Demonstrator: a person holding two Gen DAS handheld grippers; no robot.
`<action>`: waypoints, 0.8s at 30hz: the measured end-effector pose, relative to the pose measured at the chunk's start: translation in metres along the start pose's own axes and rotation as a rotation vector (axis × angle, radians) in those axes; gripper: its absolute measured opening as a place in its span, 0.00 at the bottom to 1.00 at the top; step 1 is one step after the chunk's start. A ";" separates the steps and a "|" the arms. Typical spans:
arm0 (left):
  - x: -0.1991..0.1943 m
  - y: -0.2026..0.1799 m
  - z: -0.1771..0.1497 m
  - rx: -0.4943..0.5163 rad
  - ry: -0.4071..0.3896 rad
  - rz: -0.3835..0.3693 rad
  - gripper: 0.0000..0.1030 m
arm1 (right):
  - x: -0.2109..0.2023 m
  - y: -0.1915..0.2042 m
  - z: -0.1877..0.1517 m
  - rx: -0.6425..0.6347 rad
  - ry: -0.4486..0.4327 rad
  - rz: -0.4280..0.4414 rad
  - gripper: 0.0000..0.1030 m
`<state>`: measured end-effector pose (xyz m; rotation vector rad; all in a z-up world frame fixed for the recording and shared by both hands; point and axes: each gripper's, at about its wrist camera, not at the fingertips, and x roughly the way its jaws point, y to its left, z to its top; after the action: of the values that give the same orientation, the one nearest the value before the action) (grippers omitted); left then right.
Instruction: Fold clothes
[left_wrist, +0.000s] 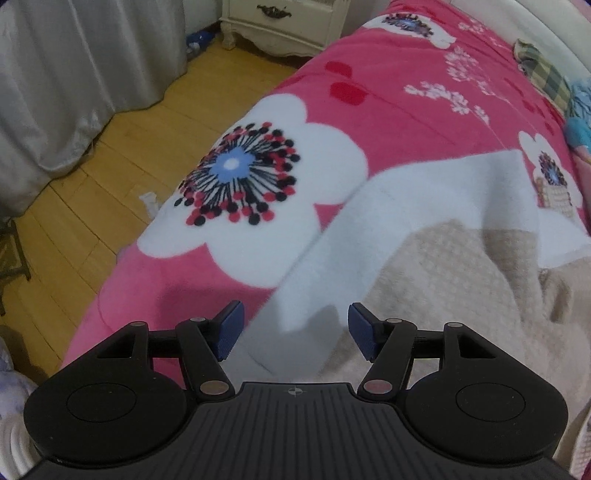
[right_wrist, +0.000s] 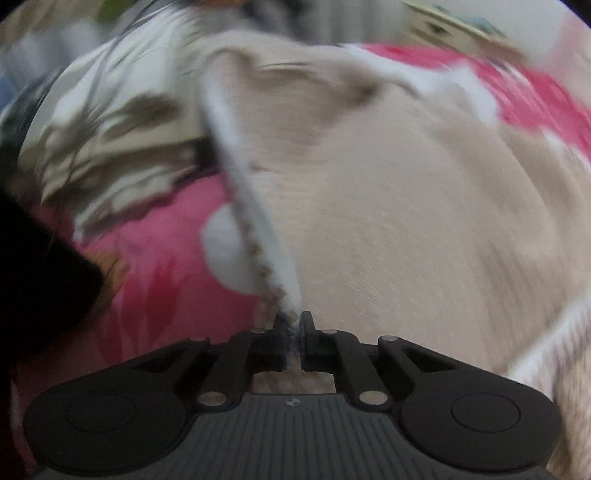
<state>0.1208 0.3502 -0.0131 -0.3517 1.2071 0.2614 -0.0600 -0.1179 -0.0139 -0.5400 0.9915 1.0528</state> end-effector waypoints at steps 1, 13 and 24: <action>0.005 0.000 0.002 0.005 0.015 0.002 0.61 | -0.001 -0.008 -0.003 0.038 0.000 0.009 0.07; 0.045 -0.014 0.004 0.163 0.181 -0.084 0.71 | 0.015 -0.030 -0.011 0.147 0.004 0.127 0.14; 0.061 -0.025 -0.010 0.203 0.207 -0.007 0.71 | 0.021 -0.036 -0.009 0.162 -0.005 0.149 0.23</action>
<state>0.1423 0.3236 -0.0705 -0.2088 1.4225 0.0961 -0.0279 -0.1309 -0.0395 -0.3342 1.1147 1.0937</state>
